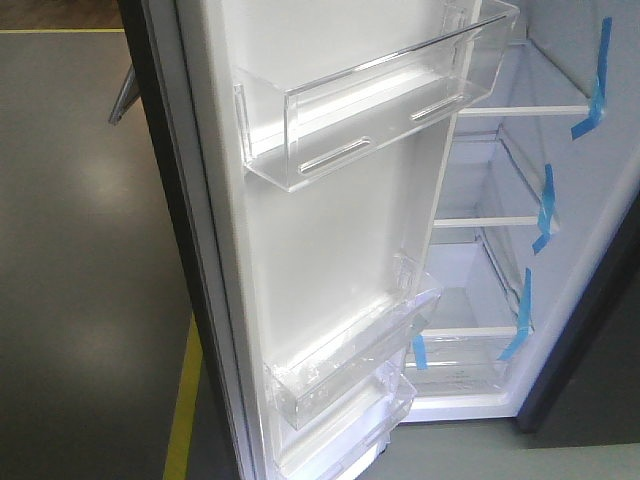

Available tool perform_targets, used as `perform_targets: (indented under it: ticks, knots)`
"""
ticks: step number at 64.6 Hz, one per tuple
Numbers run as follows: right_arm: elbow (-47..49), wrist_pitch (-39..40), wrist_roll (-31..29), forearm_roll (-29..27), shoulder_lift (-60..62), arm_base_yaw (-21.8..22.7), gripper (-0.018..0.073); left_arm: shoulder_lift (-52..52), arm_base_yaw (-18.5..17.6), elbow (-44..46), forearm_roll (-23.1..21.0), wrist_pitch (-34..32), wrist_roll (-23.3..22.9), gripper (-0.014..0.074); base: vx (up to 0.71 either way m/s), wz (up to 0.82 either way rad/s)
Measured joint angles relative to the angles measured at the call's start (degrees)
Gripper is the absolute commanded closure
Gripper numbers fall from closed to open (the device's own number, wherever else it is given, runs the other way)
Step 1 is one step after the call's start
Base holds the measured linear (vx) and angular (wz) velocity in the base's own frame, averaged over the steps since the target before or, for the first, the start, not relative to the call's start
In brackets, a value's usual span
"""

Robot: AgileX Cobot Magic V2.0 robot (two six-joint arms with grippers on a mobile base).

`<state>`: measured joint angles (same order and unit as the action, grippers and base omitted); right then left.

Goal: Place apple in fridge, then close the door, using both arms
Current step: 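Extend the right gripper with the apple into the refrigerator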

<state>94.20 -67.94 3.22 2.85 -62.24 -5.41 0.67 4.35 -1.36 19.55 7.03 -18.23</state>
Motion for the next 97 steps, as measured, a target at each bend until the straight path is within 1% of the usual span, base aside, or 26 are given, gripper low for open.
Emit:
perform_targets:
  ticks: [4,8,14,18,20,21,24,27,33,34,37,40,44,48,54,64,69,75,80,85,91,97]
  knots:
    - [0.0,1.0,0.0,0.02,0.0,0.0,0.0481,0.0,0.0,0.0,0.0,0.0,0.0,0.0602,0.0,0.0]
    - [0.0,4.19,-0.13,-1.15,0.0,0.0,0.0481,0.0,0.0,0.0,0.0,0.0,0.0,0.0602,0.0,0.0]
    - [0.0,11.78,-3.56,-6.52,-0.42,0.0,0.0481,0.0,0.0,0.0,0.0,0.0,0.0,0.0602,0.0,0.0]
    - [0.04,17.76,-8.88,-13.72,-1.45,0.0,0.0481,0.0,0.0,0.0,0.0,0.0,0.0,0.0602,0.0,0.0]
    - [0.12,19.64,-12.47,-17.02,-2.39,0.0,0.0481,0.0,0.0,0.0,0.0,0.0,0.0,0.0602,0.0,0.0]
    - [0.19,20.92,-14.68,-19.58,-3.11,0.0,0.0481,0.0,0.0,0.0,0.0,0.0,0.0,0.0602,0.0,0.0]
    - [0.3,23.12,-19.37,-24.88,-4.73,0.0,0.0481,0.0,0.0,0.0,0.0,0.0,0.0,0.0602,0.0,0.0]
    - [0.29,25.12,-25.11,-32.02,-7.03,0.0,0.0481,0.0,0.0,0.0,0.0,0.0,0.0,0.0602,0.0,0.0]
    - [0.29,28.27,-36.28,-42.15,-12.27,0.0,0.0481,0.0,0.0,0.0,0.0,0.0,0.0,0.0602,0.0,0.0]
    - [0.29,28.69,-37.94,-44.5,-13.12,0.0,0.0481,0.0,0.0,0.0,0.0,0.0,0.0,0.0602,0.0,0.0]
    - [0.29,29.84,-43.39,-48.86,-16.01,0.0,0.0481,0.0,0.0,0.0,0.0,0.0,0.0,0.0602,0.0,0.0]
    - [0.45,30.31,-47.38,-52.62,-18.29,0.0,0.0481,0.0,0.0,0.0,0.0,0.0,0.0,0.0602,0.0,0.0]
    - [1.48,30.21,-51.88,-56.7,-21.62,0.0,0.0481,0.0,0.0,0.0,0.0,0.0,0.0,0.0602,0.0,0.0]
    - [3.8,29.39,-54.39,-59.47,-24.47,0.0,0.0481,0.0,0.0,0.0,0.0,0.0,0.0,0.0602,0.0,0.0]
    - [7.77,27.06,-55.85,-60.99,-28.44,0.0,0.0478,0.0,0.0,0.0,0.0,0.0,0.0,0.0602,0.0,0.0]
    - [12.8,23.69,-55.97,-61.22,-33.61,0.0,0.0473,0.0,0.0,0.0,0.0,0.0,0.0,0.0602,0.0,0.0]
    - [13.31,22.41,-55.68,-60.47,-34.93,0.0,0.0461,0.0,0.0,0.0,0.0,0.0,0.0,0.0602,0.0,0.0]
    - [13.33,21.71,-54.52,-58.57,-35.48,0.0,0.0421,0.0,0.0,0.0,0.0,0.0,0.0,0.0602,0.0,0.0]
    - [13.33,21.45,-53.33,-56.76,-35.55,0.0,0.0359,0.0,0.0,0.0,0.0,0.0,0.0,0.0602,0.0,0.0]
    - [13.37,20.91,-52.69,-54.64,-35.6,0.0,0.027,0.0,0.0,0.0,0.0,0.0,0.0,0.0602,0.0,0.0]
    - [13.37,20.33,-52.5,-53.35,-35.6,0.0,0.0126,0.0,0.0,0.0,0.0,0.0,0.0,0.0602,0.0,0.0]
    - [13.37,20.21,-52.43,-52.98,-35.6,0.0,0.0006,0.0,0.0,0.0,0.0,0.0,0.0,0.0602,0.0,0.0]
